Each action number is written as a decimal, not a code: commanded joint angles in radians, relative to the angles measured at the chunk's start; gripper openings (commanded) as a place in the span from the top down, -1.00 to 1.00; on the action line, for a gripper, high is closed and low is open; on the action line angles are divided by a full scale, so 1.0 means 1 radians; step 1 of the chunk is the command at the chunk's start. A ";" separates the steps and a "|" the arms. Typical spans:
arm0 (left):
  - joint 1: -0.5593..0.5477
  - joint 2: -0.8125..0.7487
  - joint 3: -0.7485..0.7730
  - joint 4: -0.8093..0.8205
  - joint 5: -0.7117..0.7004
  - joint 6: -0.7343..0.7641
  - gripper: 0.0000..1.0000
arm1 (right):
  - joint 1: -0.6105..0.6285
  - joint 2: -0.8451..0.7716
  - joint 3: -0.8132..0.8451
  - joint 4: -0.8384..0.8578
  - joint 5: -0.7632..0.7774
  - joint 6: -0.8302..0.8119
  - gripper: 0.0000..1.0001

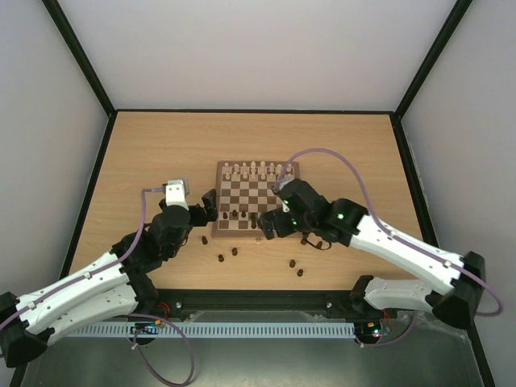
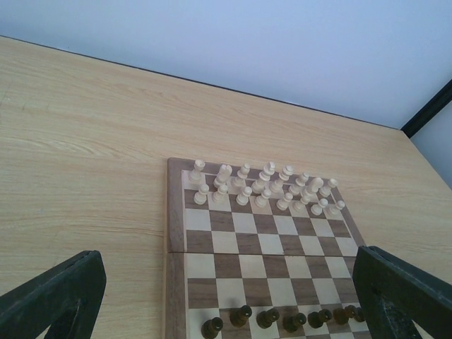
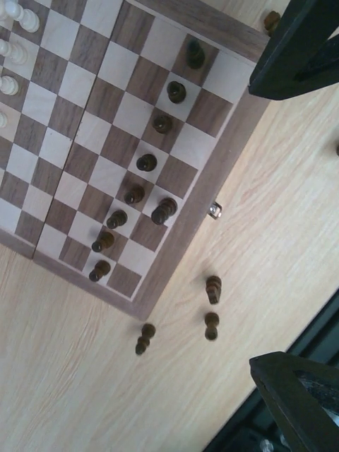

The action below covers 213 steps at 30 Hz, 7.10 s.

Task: Set up the chess pieces on the board
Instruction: Pick up the chess piece at the center of the board, then place the chess piece on the chessboard.

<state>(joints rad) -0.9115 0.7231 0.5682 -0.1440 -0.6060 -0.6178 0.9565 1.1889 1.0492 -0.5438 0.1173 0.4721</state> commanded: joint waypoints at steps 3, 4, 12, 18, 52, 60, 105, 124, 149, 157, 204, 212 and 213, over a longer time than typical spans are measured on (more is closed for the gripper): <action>-0.003 0.015 -0.007 0.014 0.001 0.002 -0.98 | 0.002 -0.183 -0.083 0.026 -0.074 0.073 -0.97; -0.004 0.017 -0.007 0.017 0.004 0.004 -0.98 | 0.002 -0.200 -0.090 0.025 -0.084 0.075 -0.97; -0.003 0.011 -0.011 0.024 0.016 0.006 -0.98 | 0.002 -0.324 -0.186 0.085 -0.097 0.114 -0.97; -0.003 0.010 -0.014 0.034 0.033 0.008 -0.98 | 0.001 -0.483 -0.353 0.244 -0.046 0.061 -0.97; -0.003 -0.020 -0.033 0.069 0.087 0.027 -0.98 | 0.002 -0.643 -0.600 0.401 0.221 0.125 -0.97; -0.003 -0.015 -0.026 0.061 0.088 0.023 -0.98 | 0.001 -0.578 -0.453 0.253 0.140 0.179 -0.97; -0.003 -0.026 -0.032 0.066 0.110 0.016 -0.98 | -0.001 -0.098 -0.217 -0.118 0.242 0.271 -0.42; -0.003 -0.022 -0.032 0.070 0.124 0.015 -0.98 | 0.027 -0.006 -0.223 -0.294 0.286 0.438 -0.29; -0.003 -0.023 -0.035 0.077 0.147 0.009 -0.98 | -0.159 -0.023 -0.391 -0.091 0.250 0.491 0.09; -0.003 -0.025 -0.035 0.077 0.150 0.009 -0.98 | -0.165 0.008 -0.409 -0.068 0.236 0.489 0.25; -0.004 -0.007 -0.037 0.080 0.140 0.007 -0.98 | -0.071 0.069 -0.140 -0.172 0.235 0.394 0.96; -0.003 -0.025 -0.038 0.071 0.117 0.008 -0.98 | -0.064 0.242 0.004 -0.114 0.144 0.271 0.96; -0.003 -0.026 -0.038 0.069 0.113 0.006 -0.98 | -0.063 0.264 0.016 -0.107 0.133 0.260 0.96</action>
<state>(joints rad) -0.9115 0.7132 0.5419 -0.0811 -0.4583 -0.6098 0.8856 1.3849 1.0100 -0.6449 0.2985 0.8059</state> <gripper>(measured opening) 0.988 0.083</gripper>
